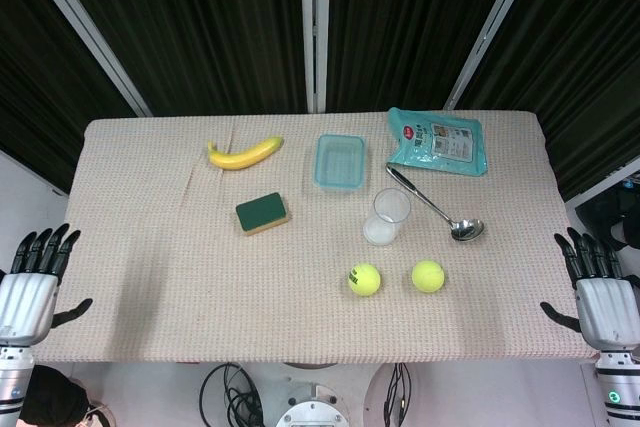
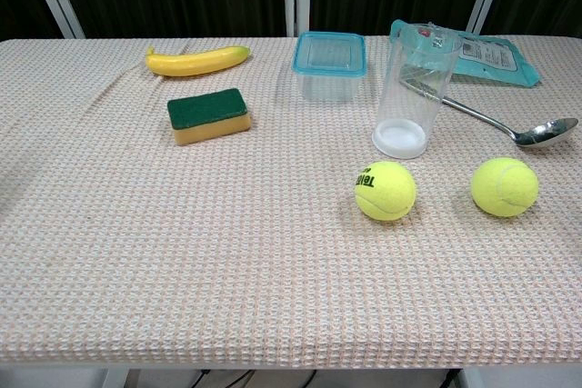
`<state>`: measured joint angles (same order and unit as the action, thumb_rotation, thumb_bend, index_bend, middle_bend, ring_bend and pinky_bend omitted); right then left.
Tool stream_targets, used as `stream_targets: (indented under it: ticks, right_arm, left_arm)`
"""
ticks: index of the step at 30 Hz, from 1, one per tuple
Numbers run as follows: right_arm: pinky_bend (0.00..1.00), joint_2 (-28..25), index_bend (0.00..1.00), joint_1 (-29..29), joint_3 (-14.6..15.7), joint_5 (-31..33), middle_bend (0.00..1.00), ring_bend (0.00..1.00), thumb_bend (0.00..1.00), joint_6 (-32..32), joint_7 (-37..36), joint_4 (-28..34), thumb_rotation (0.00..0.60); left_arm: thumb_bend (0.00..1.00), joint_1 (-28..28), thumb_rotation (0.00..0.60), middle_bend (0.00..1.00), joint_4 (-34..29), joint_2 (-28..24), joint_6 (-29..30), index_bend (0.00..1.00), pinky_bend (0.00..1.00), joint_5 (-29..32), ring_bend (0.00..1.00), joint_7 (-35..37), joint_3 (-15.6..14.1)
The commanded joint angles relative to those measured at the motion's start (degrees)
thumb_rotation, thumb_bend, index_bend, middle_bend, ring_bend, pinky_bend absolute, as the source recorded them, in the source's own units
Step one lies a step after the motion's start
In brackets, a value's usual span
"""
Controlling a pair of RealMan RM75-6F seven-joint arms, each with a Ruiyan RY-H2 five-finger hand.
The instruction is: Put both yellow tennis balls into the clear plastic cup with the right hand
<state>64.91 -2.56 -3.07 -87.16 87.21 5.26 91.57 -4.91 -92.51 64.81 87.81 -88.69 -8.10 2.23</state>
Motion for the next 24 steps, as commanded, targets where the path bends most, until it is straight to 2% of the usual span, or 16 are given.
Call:
stream_targets:
  ticks: [1, 15, 20, 24]
  right_arm:
    - [0.0, 0.1, 0.0, -0.06, 0.03, 0.13, 0.0, 0.0, 0.03, -0.27, -0.06, -0.21, 0.6]
    - [0.0, 0.59, 0.0, -0.68, 1.49, -1.71, 0.0, 0.0, 0.03, -1.95, 1.09, -0.34, 0.6]
    - [0.0, 0.64, 0.0, -3.29, 2.14, -2.26, 0.0, 0.0, 0.04, -6.8, 6.9, 1.73, 0.6]
    - [0.0, 1.83, 0.0, -6.86, 1.56, -2.33, 0.0, 0.0, 0.04, -11.85, 11.91, 3.32, 0.6]
  left_arm:
    - [0.0, 0.03, 0.6, 0.0, 0.15, 0.14, -0.15, 0.0, 0.0, 0.19, 0.0, 0.22, -0.04]
    - [0.0, 0.61, 0.6, 0.0, -0.07, 0.6, 0.76, 0.0, 0.0, -1.09, 0.0, 0.24, -0.88]
    - [0.0, 0.49, 0.6, 0.0, -0.96, 0.25, 0.62, 0.0, 0.0, -1.81, 0.0, 0.62, -1.18]
    - [0.0, 0.28, 0.6, 0.0, -1.0, 0.69, 0.62, 0.0, 0.0, -2.41, 0.0, 0.32, -1.23]
